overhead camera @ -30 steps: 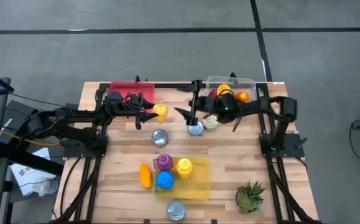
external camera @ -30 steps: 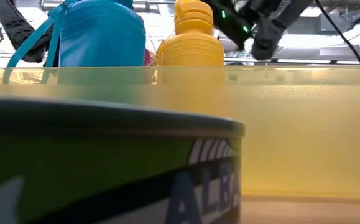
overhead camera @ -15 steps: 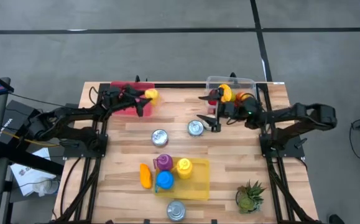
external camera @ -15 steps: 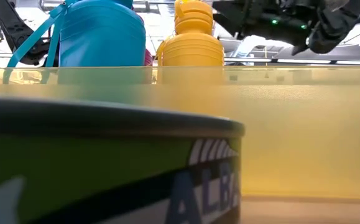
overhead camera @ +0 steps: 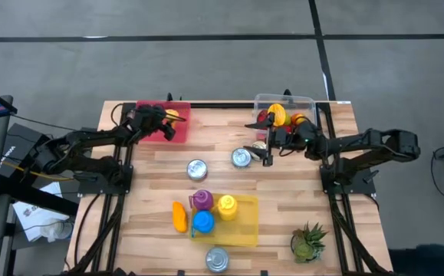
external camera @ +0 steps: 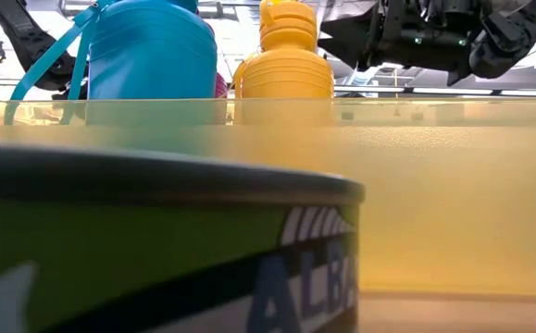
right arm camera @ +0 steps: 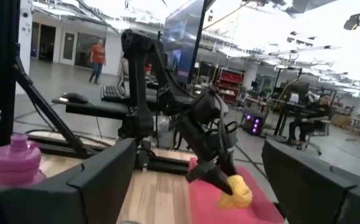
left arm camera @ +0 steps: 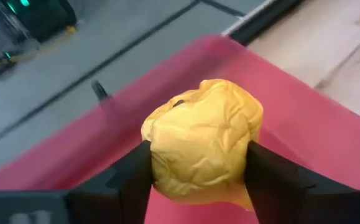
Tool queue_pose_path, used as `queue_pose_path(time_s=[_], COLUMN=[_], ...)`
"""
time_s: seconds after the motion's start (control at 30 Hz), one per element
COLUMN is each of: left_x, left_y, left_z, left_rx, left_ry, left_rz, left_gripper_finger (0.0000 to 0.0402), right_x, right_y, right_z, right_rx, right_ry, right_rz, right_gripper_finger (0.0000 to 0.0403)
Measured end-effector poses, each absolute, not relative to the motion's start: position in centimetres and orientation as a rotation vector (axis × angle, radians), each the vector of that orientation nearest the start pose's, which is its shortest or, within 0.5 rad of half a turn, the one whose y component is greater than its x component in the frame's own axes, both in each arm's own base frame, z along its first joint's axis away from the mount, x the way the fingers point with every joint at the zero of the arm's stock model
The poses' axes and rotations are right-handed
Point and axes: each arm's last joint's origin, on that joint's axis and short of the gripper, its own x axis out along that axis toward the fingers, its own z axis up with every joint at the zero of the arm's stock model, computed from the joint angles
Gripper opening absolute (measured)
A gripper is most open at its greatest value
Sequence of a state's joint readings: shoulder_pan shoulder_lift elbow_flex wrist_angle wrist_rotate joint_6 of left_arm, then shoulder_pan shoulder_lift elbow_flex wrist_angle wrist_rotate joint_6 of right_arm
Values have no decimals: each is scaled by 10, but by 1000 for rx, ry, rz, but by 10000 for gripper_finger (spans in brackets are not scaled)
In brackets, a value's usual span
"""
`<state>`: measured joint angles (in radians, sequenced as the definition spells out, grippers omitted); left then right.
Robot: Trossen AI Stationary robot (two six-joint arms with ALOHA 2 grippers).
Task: Pick & Place Food Item
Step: Put the pear into the red bin, then put the mango into the red bin
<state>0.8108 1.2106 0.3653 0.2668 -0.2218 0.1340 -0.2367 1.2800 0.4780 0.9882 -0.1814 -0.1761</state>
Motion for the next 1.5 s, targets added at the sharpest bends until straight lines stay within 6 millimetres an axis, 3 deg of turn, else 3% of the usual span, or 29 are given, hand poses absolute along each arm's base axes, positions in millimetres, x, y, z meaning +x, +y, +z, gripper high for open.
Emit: queue_pose_path(time_s=[0.23,0.37,0.5,0.6,0.8,1.0,1.1,1.23,1.5], left_x=[145,146,146,149,153,154,152,145,140], left_y=[161,163,157,142,91,40,20,-6,-48], left_z=[158,161,166,175,198,214,213,201,189], left_rx=[-98,-72,-98,-102,-66,-113,-205,-220,102], left_ry=[579,552,519,501,451,368,399,566,665], left_rz=[986,992,924,781,453,169,70,-88,-298], left_gripper_finger=[333,367,359,337,296,290,290,290,290], right_x=[246,247,247,247,248,248,248,248,248], right_y=[-56,-56,-56,-56,-56,-56,-56,-55,-54], right_z=[238,238,238,235,230,229,228,224,220], right_rx=[-201,-197,-191,-186,-182,-171,-146,-127,-125], right_ry=[-162,-159,-156,-131,-78,-70,-57,-15,23], right_rz=[-77,-76,-75,-73,-68,-67,-65,-58,-52], right_gripper_finger=[336,336,336,336,336,336,336,336,336])
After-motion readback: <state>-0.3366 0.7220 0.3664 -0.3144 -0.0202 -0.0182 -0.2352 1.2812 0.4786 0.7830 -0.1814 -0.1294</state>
